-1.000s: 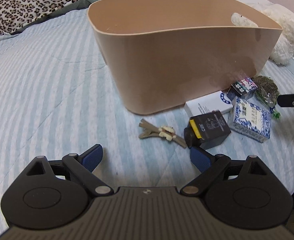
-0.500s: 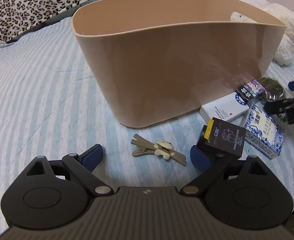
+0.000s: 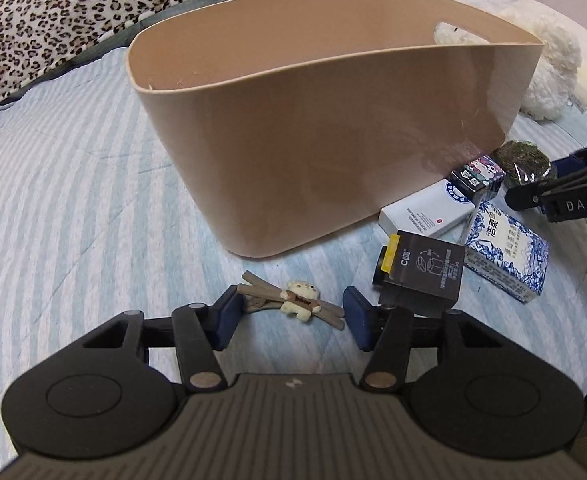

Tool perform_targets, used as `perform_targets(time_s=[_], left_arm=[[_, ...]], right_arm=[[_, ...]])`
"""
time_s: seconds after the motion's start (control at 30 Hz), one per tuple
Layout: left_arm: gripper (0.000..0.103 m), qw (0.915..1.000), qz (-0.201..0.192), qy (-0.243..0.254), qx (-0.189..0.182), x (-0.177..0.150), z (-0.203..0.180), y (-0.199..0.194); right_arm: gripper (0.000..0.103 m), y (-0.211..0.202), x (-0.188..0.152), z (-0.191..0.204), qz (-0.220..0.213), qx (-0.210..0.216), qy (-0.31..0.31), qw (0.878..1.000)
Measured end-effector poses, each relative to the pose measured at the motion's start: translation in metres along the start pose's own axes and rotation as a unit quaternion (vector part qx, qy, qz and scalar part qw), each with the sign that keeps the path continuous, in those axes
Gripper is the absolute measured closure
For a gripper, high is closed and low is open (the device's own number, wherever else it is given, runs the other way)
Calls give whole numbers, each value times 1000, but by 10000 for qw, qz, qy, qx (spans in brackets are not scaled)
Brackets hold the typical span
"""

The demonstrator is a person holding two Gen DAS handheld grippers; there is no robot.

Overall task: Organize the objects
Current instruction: 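Move the left tool to the keys while the right tool reaches the tea bag, then lift the keys with the left tool and the tea bag with the right tool into the basket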

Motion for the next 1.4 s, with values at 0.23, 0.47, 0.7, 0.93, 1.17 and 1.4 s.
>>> perform_targets(time_s=[0.23,0.47,0.7,0.93,1.17,1.4], left_arm=[[47,9994,-272,-160,140,5,12,-17],[47,9983,-516,-113,253,7,12,-38],[47,9960,-844,12,303,7,-4,-68],[47,9910,-1293,148,310,27,-15,-98],[46,9820,-1848,215,334,58,-21,-132],[46,9757,-2130,314,419,92,-25,-142]], right_arm=[[60,-10,-5,-6,41,23,219,9997],[60,-30,-10,-6,-95,157,284,9994],[60,-56,-4,-13,-400,354,519,9972],[60,-83,4,-22,-763,539,715,9931],[60,-114,25,-33,-1203,652,881,9867],[60,-133,55,-40,-1633,717,1000,9789]])
Point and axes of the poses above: each gripper's, at about its wrist camera, not at the fingertips, and y roughly the way its jaws point, z to its left, x to its top, the point moved 6 cm from there along y, roughly the way its jaws point, and after that the axes turned 14 degrees about -x, right-handed, at the moved point
